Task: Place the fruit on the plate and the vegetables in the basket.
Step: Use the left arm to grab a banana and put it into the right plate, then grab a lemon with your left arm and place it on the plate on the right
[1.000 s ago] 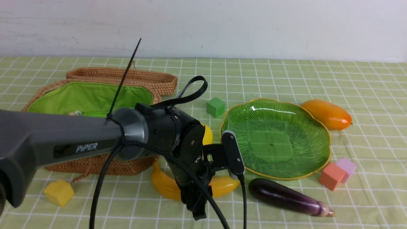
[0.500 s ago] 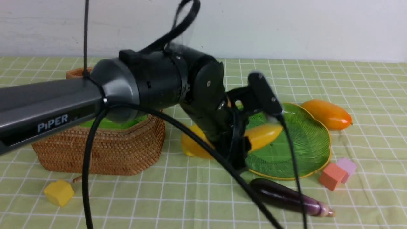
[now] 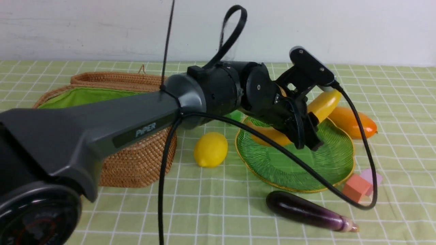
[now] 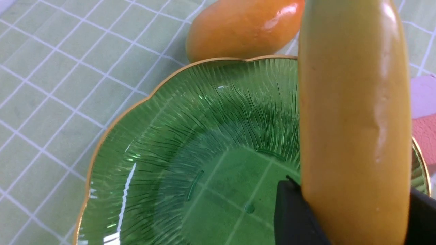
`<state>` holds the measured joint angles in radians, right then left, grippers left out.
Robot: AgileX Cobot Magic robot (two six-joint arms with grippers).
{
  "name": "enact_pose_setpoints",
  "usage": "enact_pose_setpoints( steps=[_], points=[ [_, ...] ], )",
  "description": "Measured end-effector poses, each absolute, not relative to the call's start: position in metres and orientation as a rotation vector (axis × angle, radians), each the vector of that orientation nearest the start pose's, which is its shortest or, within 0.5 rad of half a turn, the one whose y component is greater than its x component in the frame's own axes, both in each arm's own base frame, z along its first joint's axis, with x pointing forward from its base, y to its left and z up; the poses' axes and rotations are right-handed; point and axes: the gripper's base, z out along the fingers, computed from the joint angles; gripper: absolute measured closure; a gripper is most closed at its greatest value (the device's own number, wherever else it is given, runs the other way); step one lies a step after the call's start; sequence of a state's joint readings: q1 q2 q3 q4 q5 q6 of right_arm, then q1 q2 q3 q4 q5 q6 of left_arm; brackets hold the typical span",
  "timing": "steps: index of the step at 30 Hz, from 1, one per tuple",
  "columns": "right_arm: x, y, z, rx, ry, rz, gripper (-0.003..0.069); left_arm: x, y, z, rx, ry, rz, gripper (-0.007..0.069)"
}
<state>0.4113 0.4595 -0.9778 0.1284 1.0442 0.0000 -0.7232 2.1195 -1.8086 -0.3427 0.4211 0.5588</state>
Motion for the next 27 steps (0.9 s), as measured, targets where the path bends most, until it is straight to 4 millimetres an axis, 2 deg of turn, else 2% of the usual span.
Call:
enact_pose_setpoints(
  steps=[6,14,18,21,23,26,27],
  points=[
    [0.033,0.025,0.406,-0.419,1.98,0.411,0.0531,0.377,-0.349,0.242,1.087,1.93,-0.417,0.0301],
    [0.032,0.025,0.406,-0.419,1.98,0.419,0.0531,0.381,-0.351,0.236,1.051,1.918,-0.415,0.0055],
    [0.032,0.025,0.406,-0.419,1.98,0.419,0.0531,0.379,-0.35,0.237,1.045,1.958,-0.439,0.0013],
    [0.032,0.026,0.406,-0.419,1.98,0.424,0.0531,0.368,-0.345,0.249,1.064,2.048,-0.482,0.0051],
    [0.032,0.026,0.406,-0.419,1.98,0.427,0.0531,0.356,-0.337,0.267,1.057,2.121,-0.509,0.0121],
    [0.032,0.026,0.406,-0.419,1.98,0.428,0.0531,0.338,-0.317,0.305,1.021,2.215,-0.473,0.0326],
    [0.032,0.026,0.406,-0.419,1.98,0.428,0.0531,0.338,-0.316,0.306,1.018,2.22,-0.468,0.0342]
  ],
)
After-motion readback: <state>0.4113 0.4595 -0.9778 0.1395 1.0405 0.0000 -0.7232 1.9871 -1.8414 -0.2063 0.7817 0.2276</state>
